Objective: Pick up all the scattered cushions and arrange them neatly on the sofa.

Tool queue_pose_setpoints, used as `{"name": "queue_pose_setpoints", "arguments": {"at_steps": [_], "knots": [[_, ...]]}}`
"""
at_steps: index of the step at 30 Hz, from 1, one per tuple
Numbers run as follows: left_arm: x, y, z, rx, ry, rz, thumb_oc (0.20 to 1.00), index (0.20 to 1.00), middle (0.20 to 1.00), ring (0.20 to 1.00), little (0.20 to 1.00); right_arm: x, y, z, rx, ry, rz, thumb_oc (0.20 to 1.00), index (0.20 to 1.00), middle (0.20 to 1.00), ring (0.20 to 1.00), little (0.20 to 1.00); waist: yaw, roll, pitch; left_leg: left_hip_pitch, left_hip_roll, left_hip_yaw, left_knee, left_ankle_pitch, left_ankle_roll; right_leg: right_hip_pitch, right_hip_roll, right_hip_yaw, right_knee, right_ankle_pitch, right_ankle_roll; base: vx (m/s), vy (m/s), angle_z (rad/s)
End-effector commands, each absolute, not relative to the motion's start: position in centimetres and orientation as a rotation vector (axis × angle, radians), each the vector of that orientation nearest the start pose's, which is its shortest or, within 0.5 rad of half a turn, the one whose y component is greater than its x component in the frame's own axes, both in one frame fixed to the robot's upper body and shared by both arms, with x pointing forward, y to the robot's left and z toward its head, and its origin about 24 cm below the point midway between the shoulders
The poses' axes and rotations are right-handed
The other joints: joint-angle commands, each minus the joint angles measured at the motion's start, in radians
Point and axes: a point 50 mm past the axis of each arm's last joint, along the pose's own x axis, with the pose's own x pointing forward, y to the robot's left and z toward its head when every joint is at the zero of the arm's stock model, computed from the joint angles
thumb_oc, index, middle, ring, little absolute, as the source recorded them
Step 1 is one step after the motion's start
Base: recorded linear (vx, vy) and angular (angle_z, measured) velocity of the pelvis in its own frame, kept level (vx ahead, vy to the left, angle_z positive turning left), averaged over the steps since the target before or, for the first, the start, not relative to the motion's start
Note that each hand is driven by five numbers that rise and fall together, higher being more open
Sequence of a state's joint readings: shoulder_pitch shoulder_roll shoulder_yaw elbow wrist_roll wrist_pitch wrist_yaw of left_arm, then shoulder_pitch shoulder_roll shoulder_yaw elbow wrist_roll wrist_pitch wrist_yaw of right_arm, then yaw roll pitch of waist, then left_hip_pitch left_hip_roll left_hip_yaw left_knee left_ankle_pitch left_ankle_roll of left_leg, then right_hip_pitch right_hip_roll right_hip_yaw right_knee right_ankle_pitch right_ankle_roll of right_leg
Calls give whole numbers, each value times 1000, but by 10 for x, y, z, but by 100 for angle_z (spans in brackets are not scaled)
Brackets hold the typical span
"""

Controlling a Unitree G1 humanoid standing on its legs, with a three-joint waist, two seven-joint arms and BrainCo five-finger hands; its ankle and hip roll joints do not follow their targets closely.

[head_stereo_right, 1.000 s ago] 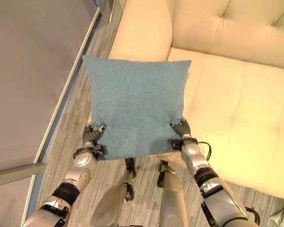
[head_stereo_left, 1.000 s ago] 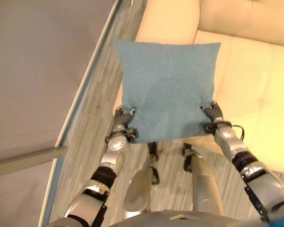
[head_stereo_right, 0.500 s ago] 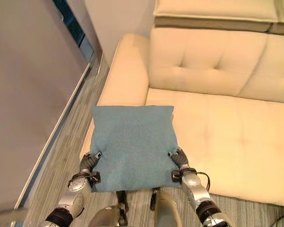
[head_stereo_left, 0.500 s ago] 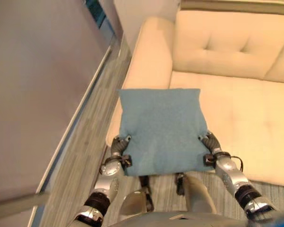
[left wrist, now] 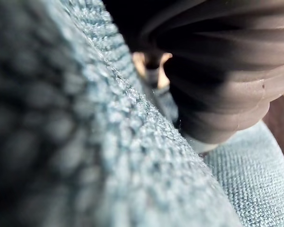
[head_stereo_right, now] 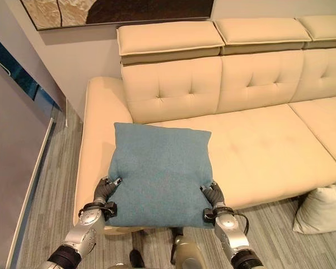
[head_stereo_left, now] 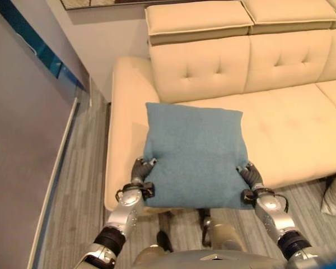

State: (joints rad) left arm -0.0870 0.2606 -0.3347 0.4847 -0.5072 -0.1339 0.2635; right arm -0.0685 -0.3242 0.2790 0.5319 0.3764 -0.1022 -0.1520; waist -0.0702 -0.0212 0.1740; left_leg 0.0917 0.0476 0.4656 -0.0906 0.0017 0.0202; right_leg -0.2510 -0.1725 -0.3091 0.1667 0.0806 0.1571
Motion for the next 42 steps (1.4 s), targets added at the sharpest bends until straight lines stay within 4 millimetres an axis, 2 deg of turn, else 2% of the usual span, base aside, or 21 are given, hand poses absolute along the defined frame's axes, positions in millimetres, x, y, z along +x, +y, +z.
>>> {"name": "queue_pose_setpoints", "arguments": {"at_steps": [1,4,6,7,9,12,14,15,16,18,20,21,24,26,27,29,31,35,37,39,42], "knots": [[258,124,-13,-162,208,-48,200,200,200,200,200,271,-162,-2,-13,133,50,200,200,200,200,200,4,-2,-7,19,-3,-140,23,-20,-53,101,34,150,39,-60,28,-38,-113,13],[260,127,-9,-163,197,-30,200,200,200,200,200,276,-155,7,-17,101,68,200,200,200,200,200,42,-12,-29,15,34,-92,72,-31,-68,184,-39,53,31,-78,34,-20,-272,-12],[258,130,-13,-170,215,-17,200,200,200,200,200,276,-154,6,-27,104,80,200,200,200,200,200,50,-30,-40,17,61,-83,104,-18,-90,222,2,74,-32,-96,20,41,-396,-55],[255,128,-15,-193,229,-21,200,200,200,200,200,276,-157,11,-58,89,81,200,200,200,200,200,48,-35,-44,5,101,-81,146,4,-118,245,43,85,-70,-109,-3,28,-381,-70],[255,123,-15,-201,233,-45,200,200,200,200,200,275,-165,14,-58,74,55,200,200,200,200,200,38,-39,-38,-28,167,-61,202,85,-159,272,79,67,-105,-114,-27,-9,-373,-47],[255,116,-16,-198,242,-72,200,200,200,200,200,273,-172,12,-58,81,28,200,200,200,200,200,27,-51,-27,-60,209,-41,268,109,-170,312,104,42,-150,-118,-51,-46,-278,17],[254,114,-18,-203,249,-72,200,200,200,200,200,273,-174,13,-62,82,28,200,200,200,200,200,32,-60,-22,-94,176,-66,326,88,-162,334,108,42,-181,-115,-58,-14,-215,25],[254,114,-17,-206,244,-70,200,200,200,200,200,275,-173,14,-58,81,29,200,200,200,200,200,47,-63,-18,-143,70,-154,326,27,-132,336,108,59,-191,-113,-56,26,-80,4],[253,114,-18,-205,251,-70,200,200,200,200,200,274,-173,13,-57,86,29,200,200,200,200,200,50,-61,-19,-157,25,-158,290,7,-114,332,115,67,-188,-109,-52,35,-94,-11],[248,117,-25,-204,281,-51,200,200,200,200,200,272,-174,9,-55,103,25,200,200,200,200,200,48,-50,-26,-145,9,-114,215,23,-100,329,130,71,-179,-109,-48,61,-19,-33],[249,119,-23,-202,268,-29,200,200,200,200,200,274,-170,9,-60,101,34,200,200,200,200,200,77,-50,-24,-176,-39,-196,206,31,-94,332,139,98,-163,-124,-53,113,0,-18],[249,121,-22,-207,263,-17,200,200,200,200,200,274,-167,9,-54,102,43,200,200,200,200,200,89,-50,-23,-169,-45,-231,193,30,-94,332,144,115,-148,-132,-53,82,-4,-32],[248,125,-23,-199,268,-6,200,200,200,200,200,274,-165,8,-46,104,44,200,200,200,200,200,90,-45,-32,-122,-47,-224,143,25,-75,327,145,119,-102,-149,-45,141,61,-64],[250,130,-21,-182,257,9,200,200,200,200,200,275,-160,9,-23,95,48,200,200,200,200,200,94,-42,-36,-73,-44,-203,126,-2,-42,281,104,75,70,-176,-18,158,99,-21],[250,130,-21,-182,256,9,200,200,200,200,200,275,-160,9,-23,95,48,200,200,200,200,200,95,-42,-38,-77,-43,-202,126,-1,-42,277,105,77,68,-173,-19,71,66,-21],[252,133,-18,-163,245,9,200,200,200,200,200,277,-156,11,-18,90,64,200,200,200,200,200,94,-44,-27,-43,-46,-202,112,-12,-20,218,78,89,196,-119,26,72,58,-7],[253,133,-17,-154,240,7,200,200,200,200,200,276,-154,10,-31,94,73,200,200,200,200,200,90,-42,-17,-27,-47,-222,110,-23,-7,176,70,123,269,-105,33,98,41,-8],[255,132,-17,-161,243,10,200,200,200,200,200,281,-156,17,-48,66,77,200,200,200,200,200,79,-37,-16,9,-62,-256,96,-56,-13,124,40,165,85,-84,8,162,-23,2],[254,132,-18,-163,246,12,200,200,200,200,200,282,-157,18,-53,63,73,200,200,200,200,200,74,-38,-14,16,-67,-266,103,-67,-14,114,36,186,36,-61,13,130,-47,-2],[252,130,-20,-166,251,5,200,200,200,200,200,282,-163,23,-81,47,65,200,200,200,200,200,43,-44,-10,37,-74,-309,129,-98,-25,90,34,300,-55,-8,36,200,-83,29],[251,131,-21,-160,252,12,200,200,200,200,200,283,-165,27,-96,29,64,200,200,200,200,200,41,-53,-14,56,-74,-324,150,-125,-30,90,16,291,-68,29,51,210,-155,48]]}}
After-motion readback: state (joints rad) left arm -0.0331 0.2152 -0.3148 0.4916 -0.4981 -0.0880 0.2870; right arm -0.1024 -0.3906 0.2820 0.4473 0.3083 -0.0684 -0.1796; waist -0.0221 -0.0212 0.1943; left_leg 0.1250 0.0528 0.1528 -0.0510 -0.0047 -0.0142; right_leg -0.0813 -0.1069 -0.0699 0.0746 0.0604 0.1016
